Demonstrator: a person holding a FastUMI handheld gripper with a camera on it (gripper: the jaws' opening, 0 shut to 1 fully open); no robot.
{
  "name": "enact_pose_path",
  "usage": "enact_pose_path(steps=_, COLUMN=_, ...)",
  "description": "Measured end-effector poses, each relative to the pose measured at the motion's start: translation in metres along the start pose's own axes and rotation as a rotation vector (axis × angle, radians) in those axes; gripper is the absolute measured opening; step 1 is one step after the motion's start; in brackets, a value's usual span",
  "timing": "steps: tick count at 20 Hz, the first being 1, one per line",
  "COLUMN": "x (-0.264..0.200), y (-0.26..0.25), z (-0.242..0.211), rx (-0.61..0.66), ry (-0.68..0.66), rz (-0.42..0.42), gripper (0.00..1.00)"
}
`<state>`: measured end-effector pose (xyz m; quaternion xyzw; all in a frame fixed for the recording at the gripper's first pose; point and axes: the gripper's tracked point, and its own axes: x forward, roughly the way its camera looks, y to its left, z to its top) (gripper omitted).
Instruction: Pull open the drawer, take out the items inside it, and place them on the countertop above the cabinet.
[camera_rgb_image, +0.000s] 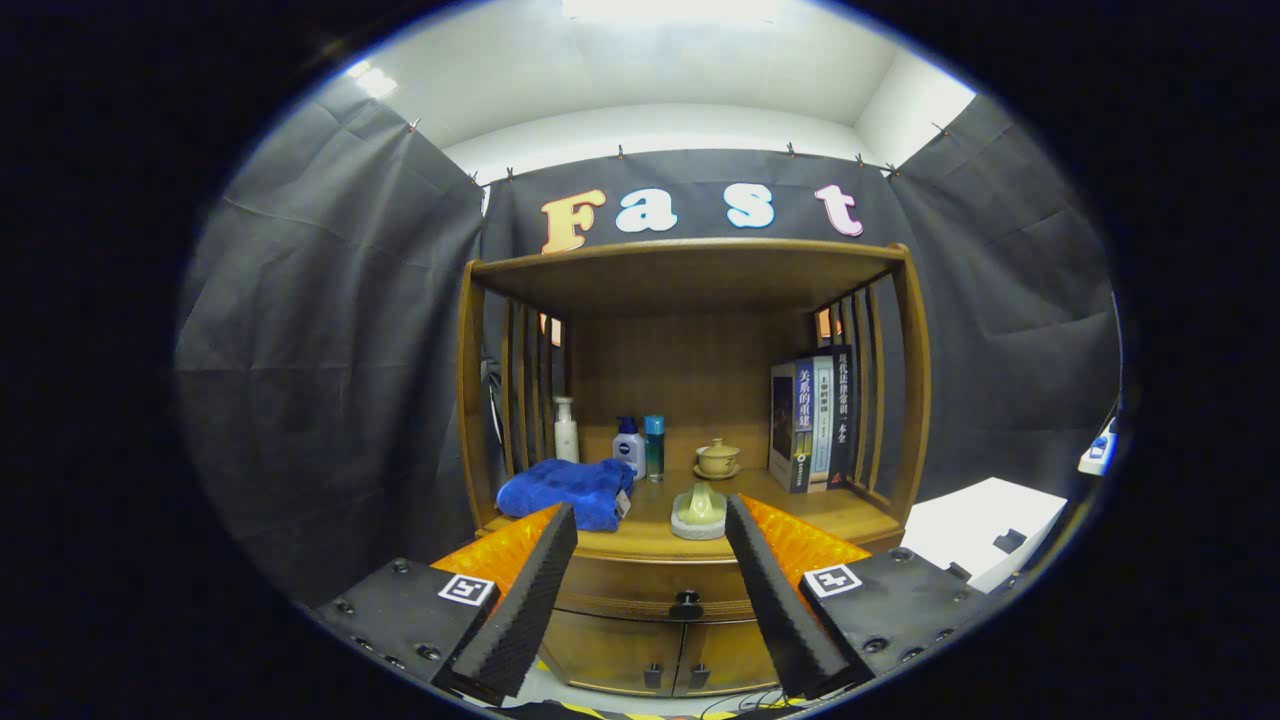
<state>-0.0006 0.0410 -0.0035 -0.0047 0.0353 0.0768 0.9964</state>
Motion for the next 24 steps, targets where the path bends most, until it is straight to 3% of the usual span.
enact_pose_path(steps=4, x=-0.010, y=-0.006, z=0.011, rx=-0.037, ry=-0.013, rz=-0.005, gripper=0.97)
enact_pose_path(steps=24, x=-0.011, y=-0.008, z=0.011, rx=0.021, ry=-0.013, rz=0.005, gripper=0.97)
